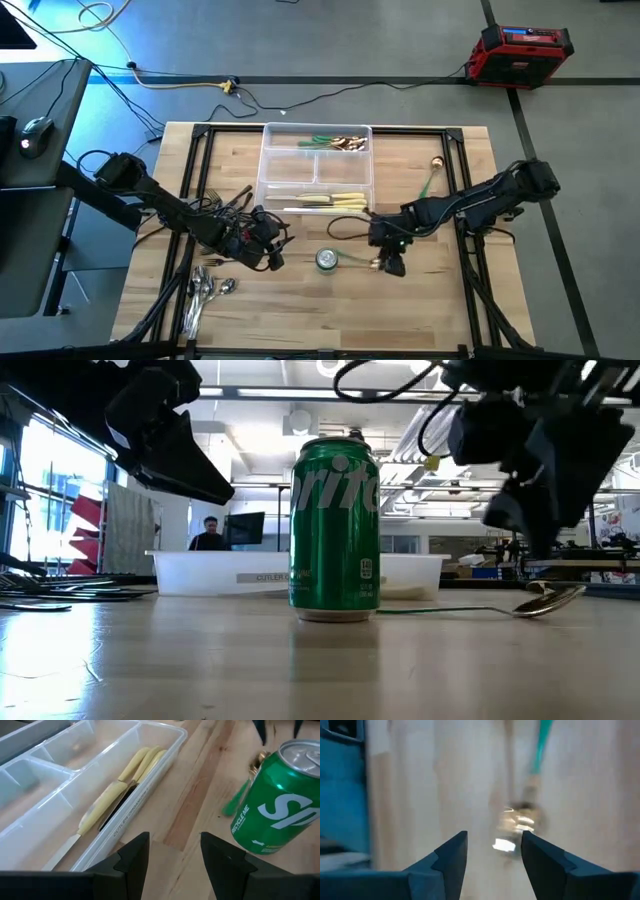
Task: Sort silverware
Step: Put the green spoon into the silverware tray
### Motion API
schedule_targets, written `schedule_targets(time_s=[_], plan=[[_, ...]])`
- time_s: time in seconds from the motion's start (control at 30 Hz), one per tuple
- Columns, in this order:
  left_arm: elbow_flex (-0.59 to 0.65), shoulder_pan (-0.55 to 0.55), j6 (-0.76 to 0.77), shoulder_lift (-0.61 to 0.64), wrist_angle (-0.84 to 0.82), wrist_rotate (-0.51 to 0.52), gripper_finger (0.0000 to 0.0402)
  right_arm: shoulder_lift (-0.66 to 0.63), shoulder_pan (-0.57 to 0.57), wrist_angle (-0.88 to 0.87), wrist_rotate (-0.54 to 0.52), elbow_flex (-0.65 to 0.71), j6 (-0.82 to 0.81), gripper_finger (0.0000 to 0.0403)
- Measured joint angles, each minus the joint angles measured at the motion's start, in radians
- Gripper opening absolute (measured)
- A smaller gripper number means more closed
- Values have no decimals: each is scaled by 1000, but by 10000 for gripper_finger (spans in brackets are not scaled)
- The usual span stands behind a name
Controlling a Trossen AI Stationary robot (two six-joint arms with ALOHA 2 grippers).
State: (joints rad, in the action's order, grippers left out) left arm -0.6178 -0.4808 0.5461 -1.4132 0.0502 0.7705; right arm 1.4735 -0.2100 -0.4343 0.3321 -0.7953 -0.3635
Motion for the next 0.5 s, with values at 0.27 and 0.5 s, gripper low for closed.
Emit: schedule_targets(time_s=[0.27,0.5], plan=[[0,-1,0,0,0,0,158,1,-36,62,-282,-34,59,167],[0,-1,1,0,1,5,158,64,-102,208,-403,-34,-330,167]])
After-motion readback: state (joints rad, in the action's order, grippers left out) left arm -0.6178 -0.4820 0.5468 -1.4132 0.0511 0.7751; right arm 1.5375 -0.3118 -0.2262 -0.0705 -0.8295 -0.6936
